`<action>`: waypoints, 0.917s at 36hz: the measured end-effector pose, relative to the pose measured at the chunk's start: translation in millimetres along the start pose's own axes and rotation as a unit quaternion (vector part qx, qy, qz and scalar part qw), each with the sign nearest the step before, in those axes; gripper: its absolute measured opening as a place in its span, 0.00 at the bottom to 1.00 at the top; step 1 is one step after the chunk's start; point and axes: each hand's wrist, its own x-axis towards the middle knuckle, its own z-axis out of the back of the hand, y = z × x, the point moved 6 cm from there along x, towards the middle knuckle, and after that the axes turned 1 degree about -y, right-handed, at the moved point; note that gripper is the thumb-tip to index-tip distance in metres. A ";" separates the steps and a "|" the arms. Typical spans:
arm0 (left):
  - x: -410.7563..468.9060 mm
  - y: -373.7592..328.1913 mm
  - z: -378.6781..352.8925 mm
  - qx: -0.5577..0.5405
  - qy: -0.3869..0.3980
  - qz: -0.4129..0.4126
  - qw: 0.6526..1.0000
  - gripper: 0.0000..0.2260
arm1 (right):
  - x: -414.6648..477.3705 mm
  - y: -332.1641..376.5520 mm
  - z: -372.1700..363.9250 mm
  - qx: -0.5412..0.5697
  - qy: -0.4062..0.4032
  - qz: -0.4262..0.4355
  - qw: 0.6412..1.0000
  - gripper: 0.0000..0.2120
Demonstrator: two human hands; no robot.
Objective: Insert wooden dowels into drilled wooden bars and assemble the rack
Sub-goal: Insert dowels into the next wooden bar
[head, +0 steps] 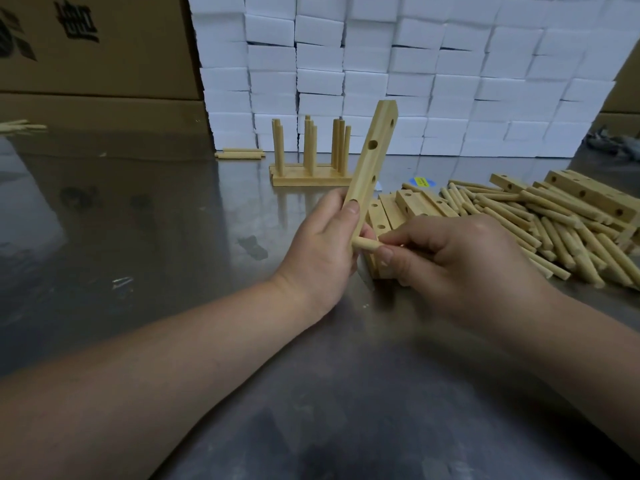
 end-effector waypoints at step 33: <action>13.7 20.8 32.0 0.006 -0.168 0.094 0.981 0.11 | 6.3 -151.5 22.4 -0.328 0.181 -0.346 0.860 0.10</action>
